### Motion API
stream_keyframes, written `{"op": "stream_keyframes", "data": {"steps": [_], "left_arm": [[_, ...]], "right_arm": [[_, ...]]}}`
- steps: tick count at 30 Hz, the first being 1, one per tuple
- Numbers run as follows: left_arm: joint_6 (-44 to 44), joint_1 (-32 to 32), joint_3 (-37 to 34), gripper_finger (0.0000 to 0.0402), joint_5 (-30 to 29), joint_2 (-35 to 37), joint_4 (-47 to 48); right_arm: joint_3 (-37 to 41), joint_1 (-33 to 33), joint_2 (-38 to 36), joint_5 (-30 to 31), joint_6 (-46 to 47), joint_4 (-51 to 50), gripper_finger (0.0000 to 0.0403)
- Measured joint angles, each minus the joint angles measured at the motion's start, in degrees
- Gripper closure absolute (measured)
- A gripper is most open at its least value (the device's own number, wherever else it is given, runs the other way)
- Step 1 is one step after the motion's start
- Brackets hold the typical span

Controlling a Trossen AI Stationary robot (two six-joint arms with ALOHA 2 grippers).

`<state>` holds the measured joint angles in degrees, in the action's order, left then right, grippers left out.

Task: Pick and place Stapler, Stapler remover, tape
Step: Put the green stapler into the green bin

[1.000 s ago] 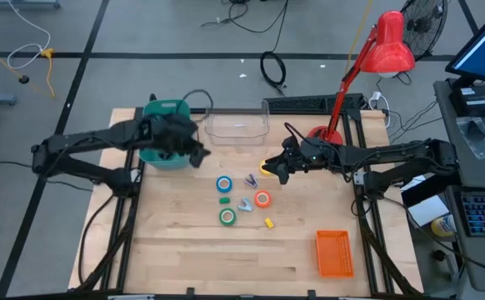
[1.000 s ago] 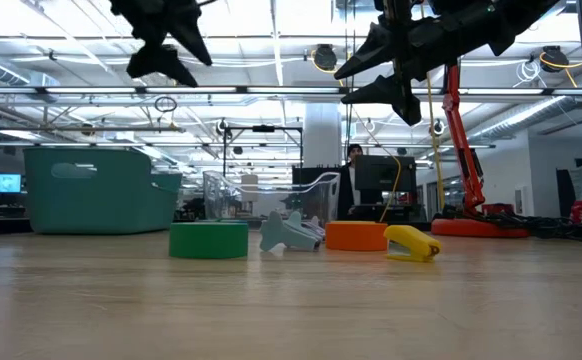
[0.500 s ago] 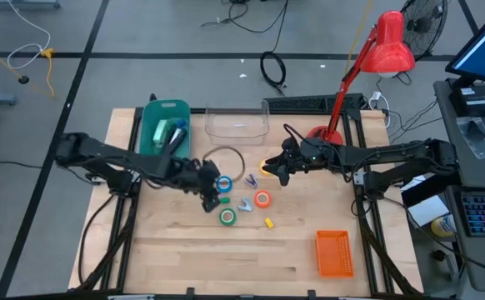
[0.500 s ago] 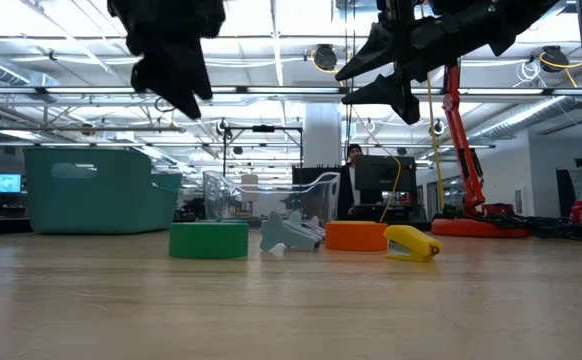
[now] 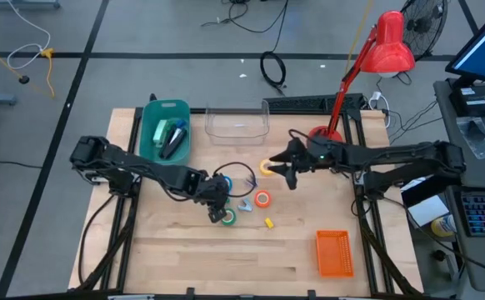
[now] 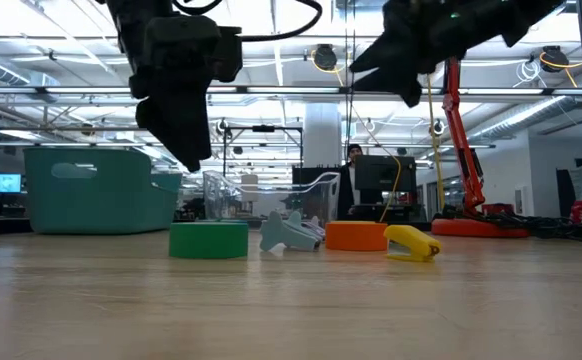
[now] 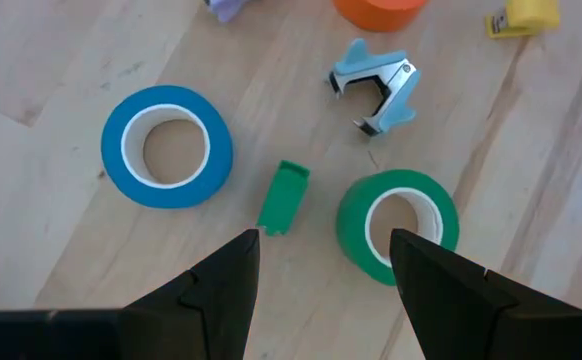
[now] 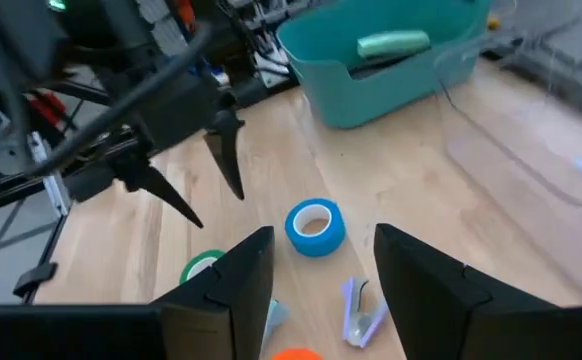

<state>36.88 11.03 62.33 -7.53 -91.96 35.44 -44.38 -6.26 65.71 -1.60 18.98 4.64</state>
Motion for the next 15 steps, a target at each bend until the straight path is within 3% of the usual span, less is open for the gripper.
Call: {"op": "stream_keyframes", "data": {"steps": [10, 15], "left_arm": [[0.4, -0.2, 0.0, 0.0172, -0.5, 0.0, -0.1], [0.5, -0.8, 0.0, 0.0172, -0.5, 0.0, -0.2]], "right_arm": [[18.2, 0.0, -19.2, -0.1, 3.7, 5.5, 0.0236], [26.3, 0.0, -27.7, 0.0, 1.1, 10.6, 0.0236]]}}
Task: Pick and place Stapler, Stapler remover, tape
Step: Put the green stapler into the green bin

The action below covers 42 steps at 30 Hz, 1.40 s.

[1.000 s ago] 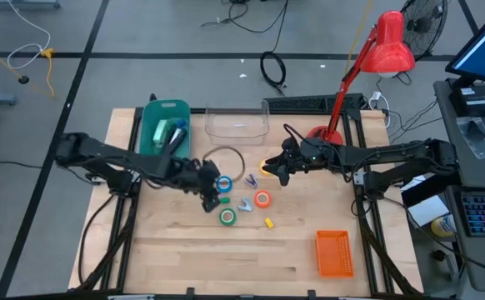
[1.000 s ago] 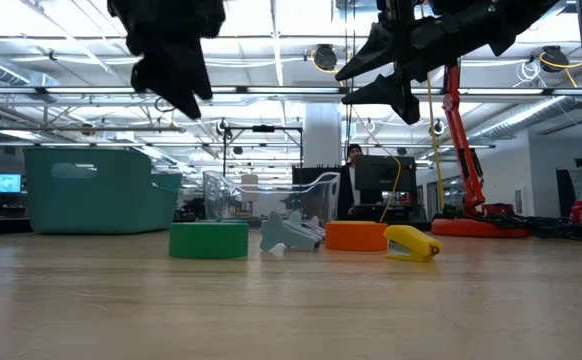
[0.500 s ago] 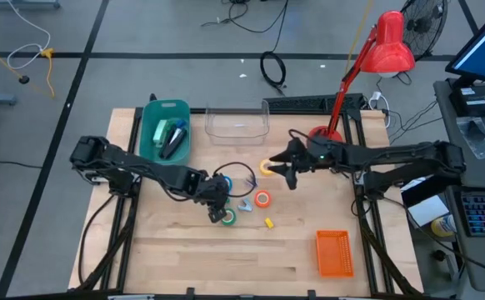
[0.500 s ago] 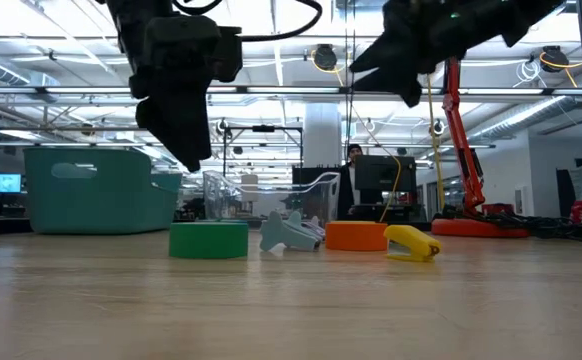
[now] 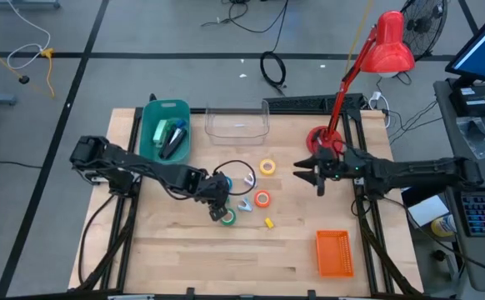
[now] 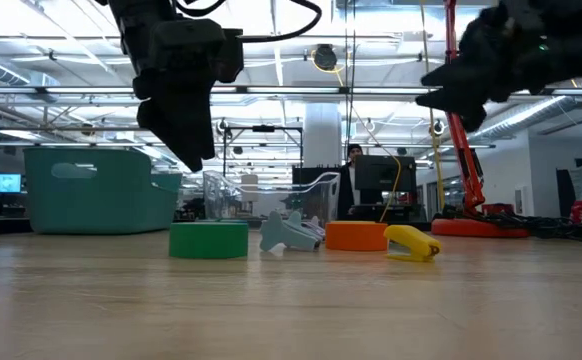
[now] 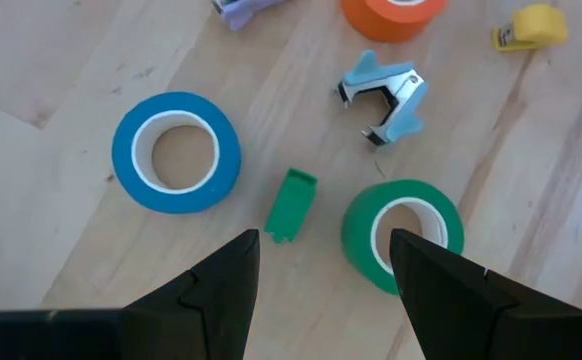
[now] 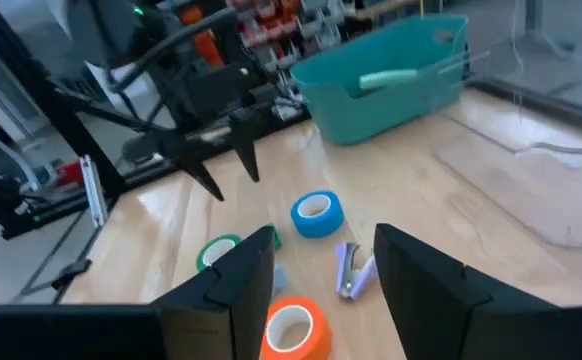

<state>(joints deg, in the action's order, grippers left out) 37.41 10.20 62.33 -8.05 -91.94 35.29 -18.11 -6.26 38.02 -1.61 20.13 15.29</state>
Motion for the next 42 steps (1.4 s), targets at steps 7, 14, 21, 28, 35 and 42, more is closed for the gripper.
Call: {"op": "stream_keyframes", "data": {"steps": [7, 14, 21, 28, 35, 42], "left_arm": [[0.0, -1.3, 0.0, 0.0172, 0.5, 0.0, 0.0], [-0.1, -1.3, 0.0, 0.0172, 0.6, 0.0, 0.0], [-0.1, -1.3, 0.0, 0.0172, 0.6, 0.0, 0.0], [-1.3, -1.3, 0.0, 0.0172, 0.6, 0.0, 0.0], [-1.6, -1.3, 0.0, 0.0172, 0.6, 0.0, 0.1], [-2.7, -1.3, 0.0, 0.0172, 0.5, 0.0, 0.2]], "right_arm": [[10.2, 0.0, -8.6, 0.0, -0.2, 11.4, 0.0236], [16.4, 0.0, -12.8, 0.1, -0.5, 20.8, 0.0236], [17.0, 0.0, -13.1, -0.1, -4.1, 17.8, 0.0236], [17.1, 0.0, -13.1, -0.8, 1.5, 13.9, 0.0236], [13.7, 0.0, -13.1, -4.7, 3.1, 6.9, 0.0236], [10.5, -0.1, -13.6, -4.6, 1.2, 1.2, 0.0236]]}}
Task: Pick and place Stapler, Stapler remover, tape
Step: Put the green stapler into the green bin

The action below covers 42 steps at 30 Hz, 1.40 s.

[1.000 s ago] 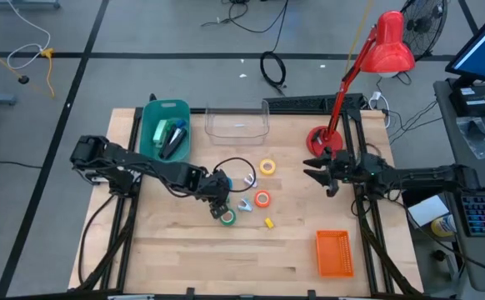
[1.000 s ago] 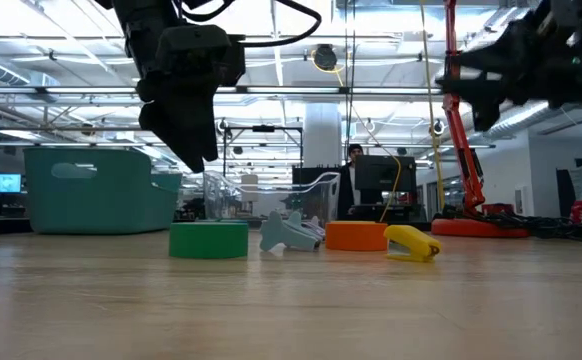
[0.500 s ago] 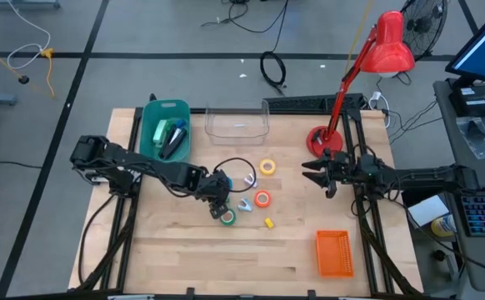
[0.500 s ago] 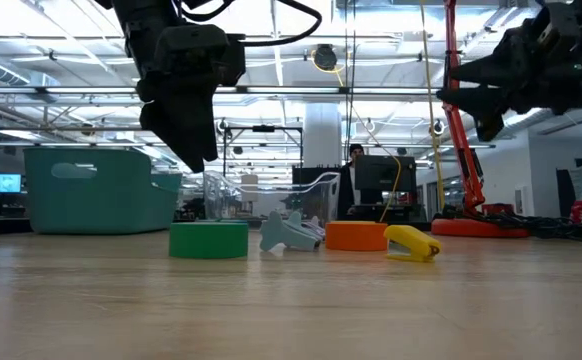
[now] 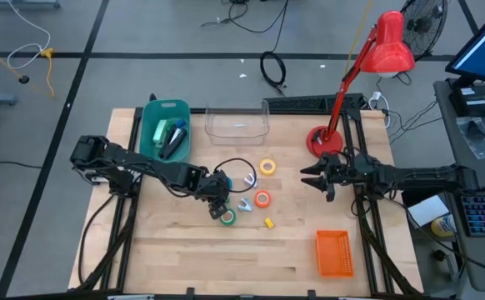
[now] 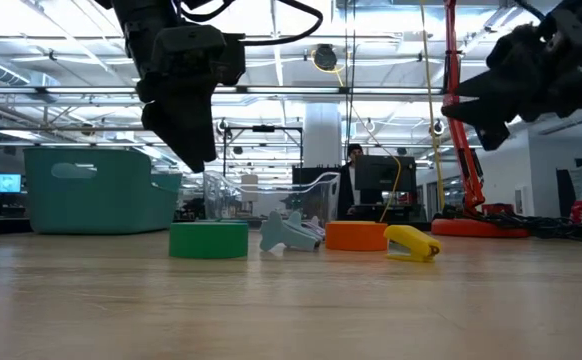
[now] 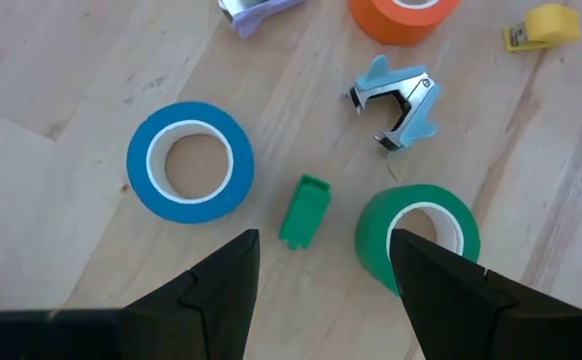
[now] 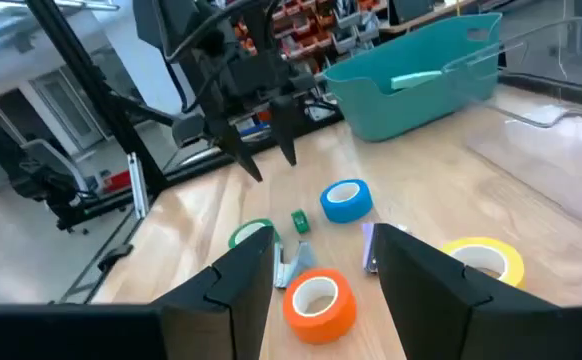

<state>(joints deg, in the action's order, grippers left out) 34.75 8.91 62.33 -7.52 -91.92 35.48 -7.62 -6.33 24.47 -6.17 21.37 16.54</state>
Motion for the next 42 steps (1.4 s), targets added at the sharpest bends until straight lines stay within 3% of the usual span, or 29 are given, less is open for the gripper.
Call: {"op": "stream_keyframes", "data": {"steps": [11, 19, 31, 42], "left_arm": [[0.0, 0.0, 0.0, 0.0172, 0.0, 0.0, 0.9], [-0.5, 0.0, 0.0, 0.0172, -1.9, 0.0, 0.8], [-12.2, -2.7, -0.1, 0.0172, -0.4, -3.4, -1.6], [-22.6, -2.8, -0.1, 0.0172, -3.2, -9.1, -1.2]], "right_arm": [[-3.3, -2.3, -7.0, 0.4, -1.6, -10.4, 0.0236], [-3.5, -3.5, -11.1, 0.1, -1.1, -12.5, 0.0236], [-3.5, -3.5, -11.0, 0.1, -1.2, -14.7, 0.0236], [-3.5, -3.5, -11.4, 0.0, -0.9, -14.6, 0.0236]]}}
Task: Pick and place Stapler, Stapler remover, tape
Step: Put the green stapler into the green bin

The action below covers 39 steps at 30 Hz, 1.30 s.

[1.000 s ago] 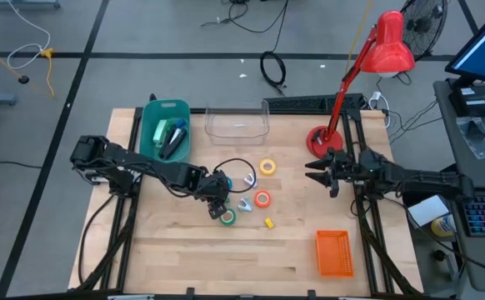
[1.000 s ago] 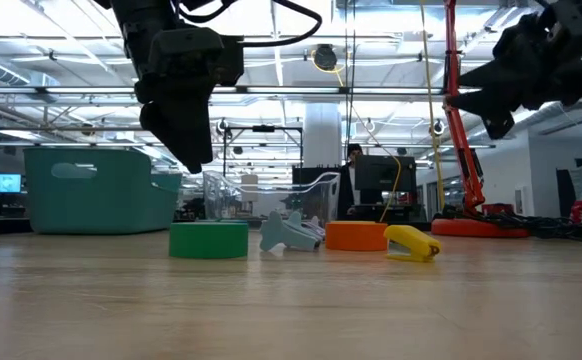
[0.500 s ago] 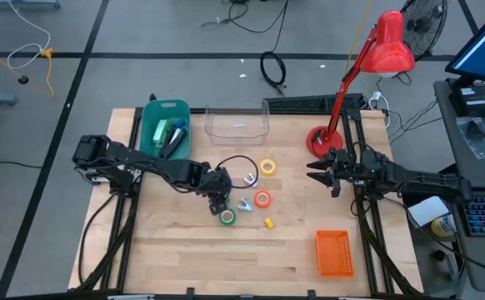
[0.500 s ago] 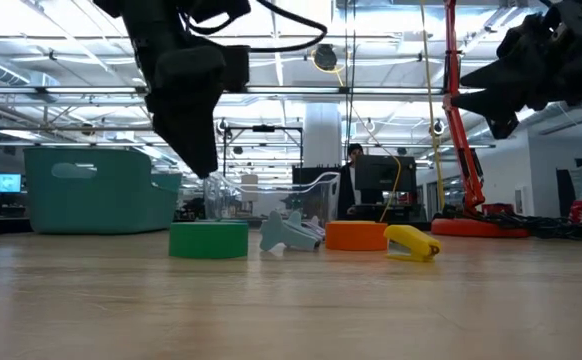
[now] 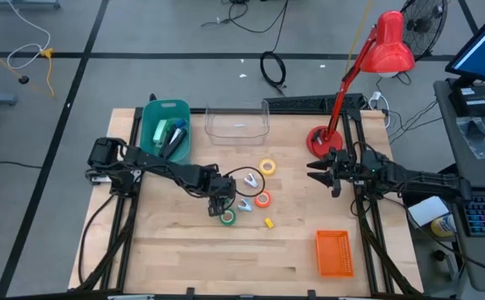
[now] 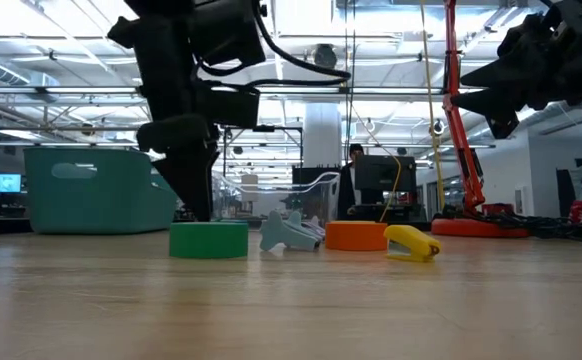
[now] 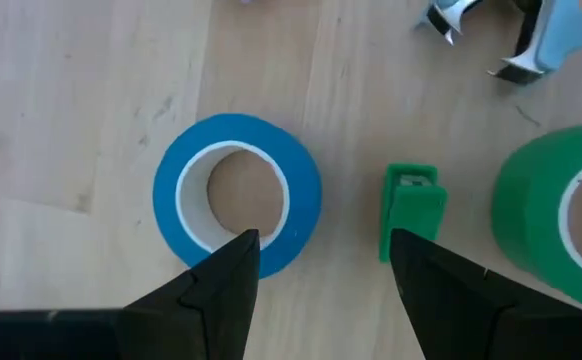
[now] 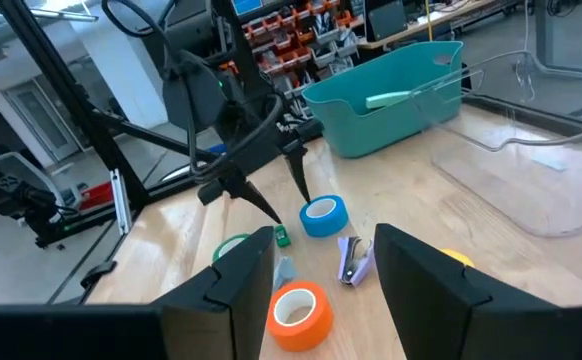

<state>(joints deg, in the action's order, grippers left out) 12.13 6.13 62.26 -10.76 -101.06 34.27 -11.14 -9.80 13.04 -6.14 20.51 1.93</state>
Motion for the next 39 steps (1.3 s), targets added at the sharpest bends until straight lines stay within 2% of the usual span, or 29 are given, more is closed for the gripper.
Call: {"op": "stream_keyframes", "data": {"steps": [5, 9, 19, 23, 33, 39], "left_arm": [[-1.4, 0.0, 0.0, 0.0172, 0.3, 0.1, -0.8], [-1.3, 0.6, 0.0, 0.0172, 3.1, 0.1, -2.1], [-2.8, 1.0, 0.1, 0.0172, 2.4, -1.5, -3.9], [-2.9, 0.4, 0.3, 0.0172, 3.9, -2.8, -4.6], [-3.0, 1.1, 0.2, 0.0172, 2.7, -3.4, -4.6], [-0.4, 3.4, 0.0, 0.0172, -1.1, -2.1, -4.5]], "right_arm": [[0.0, 0.0, 0.0, -0.1, 0.0, 0.0, 0.0236], [0.0, 0.0, 0.0, -0.1, -0.1, 0.0, 0.0236], [0.0, 0.0, 0.0, 0.0, -0.2, 0.0, 0.0236], [0.0, 0.0, 0.0, 0.0, -0.2, 0.0, 0.0236], [0.0, 0.0, 0.0, 0.0, 0.2, 0.0, 0.0236], [0.0, 0.0, 0.0, 0.0, 1.1, 0.0, 0.0236]]}}
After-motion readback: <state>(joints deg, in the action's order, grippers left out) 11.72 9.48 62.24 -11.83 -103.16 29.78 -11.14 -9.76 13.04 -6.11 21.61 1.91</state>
